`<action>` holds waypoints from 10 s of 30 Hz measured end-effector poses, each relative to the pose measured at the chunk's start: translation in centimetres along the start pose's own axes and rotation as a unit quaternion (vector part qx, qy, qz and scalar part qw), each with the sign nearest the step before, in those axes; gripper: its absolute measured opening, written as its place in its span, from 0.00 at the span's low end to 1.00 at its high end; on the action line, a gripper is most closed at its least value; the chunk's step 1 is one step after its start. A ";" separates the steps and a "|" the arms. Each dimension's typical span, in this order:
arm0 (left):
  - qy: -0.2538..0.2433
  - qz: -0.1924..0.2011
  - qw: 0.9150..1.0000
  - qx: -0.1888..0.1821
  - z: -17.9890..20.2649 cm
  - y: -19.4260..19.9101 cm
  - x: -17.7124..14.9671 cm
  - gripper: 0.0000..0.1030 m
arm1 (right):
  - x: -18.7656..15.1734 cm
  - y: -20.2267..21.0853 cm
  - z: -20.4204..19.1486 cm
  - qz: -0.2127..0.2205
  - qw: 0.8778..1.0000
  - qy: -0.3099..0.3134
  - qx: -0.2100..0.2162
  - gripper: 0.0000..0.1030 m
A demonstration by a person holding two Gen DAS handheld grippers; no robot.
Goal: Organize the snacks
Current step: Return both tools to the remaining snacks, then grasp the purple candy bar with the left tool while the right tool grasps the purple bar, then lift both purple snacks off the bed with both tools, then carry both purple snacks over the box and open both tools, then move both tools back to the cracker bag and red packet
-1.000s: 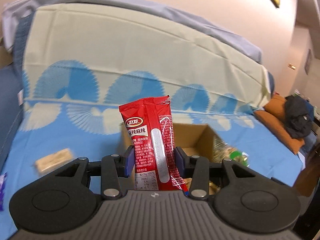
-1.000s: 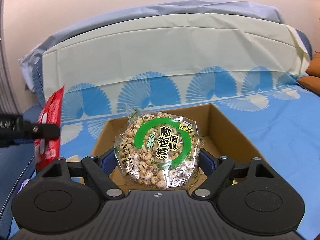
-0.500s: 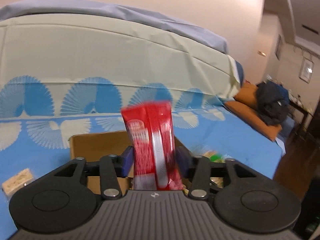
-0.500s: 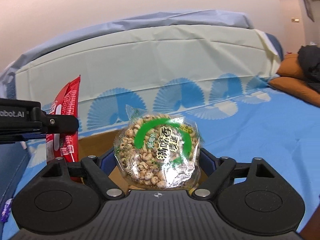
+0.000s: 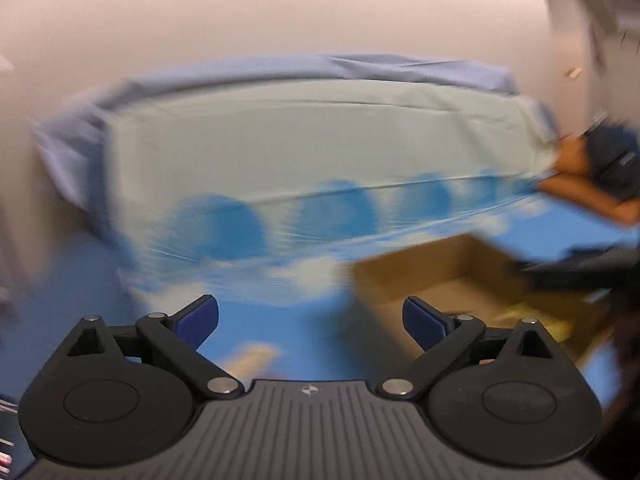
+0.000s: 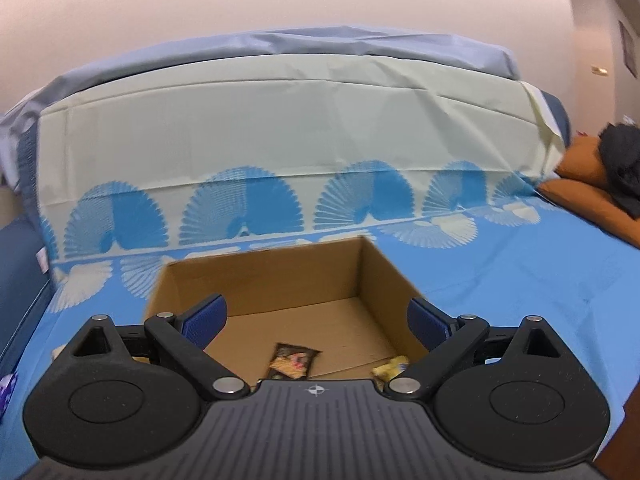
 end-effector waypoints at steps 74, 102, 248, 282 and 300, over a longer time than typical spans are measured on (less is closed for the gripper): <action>0.169 -0.380 0.909 -0.029 -7.5 -4.4 -19.9 0.12 | -17.9 -2.1 -23.0 -0.274 0.916 0.130 0.263 0.23; 0.155 -0.422 0.893 -0.032 -5.9 -6.3 -21.5 0.38 | -19.9 -1.7 -22.3 -0.275 0.899 0.137 0.311 0.43; 0.195 -0.099 0.966 -0.141 15.2 -0.3 2.1 0.32 | -1.7 -0.3 0.1 0.000 0.994 -0.026 0.109 0.36; 0.281 -0.141 0.947 -0.072 -7.4 -0.6 -12.4 0.03 | -6.2 2.6 -13.2 -0.001 0.971 0.120 0.205 0.31; 0.320 -0.135 0.932 -0.103 -6.3 -4.2 -13.2 0.03 | -13.4 -9.6 -22.1 -0.141 0.962 0.220 0.082 0.48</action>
Point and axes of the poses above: each gripper's, at about its wrist camera, not at the fingertips, and y roughly against the way its jaws point, z to its right, x to its top, the point moved 10 cm from there along -y, roughly the way its jaws point, and after that the axes turned 9 degrees about x, right-handed, at the moved point
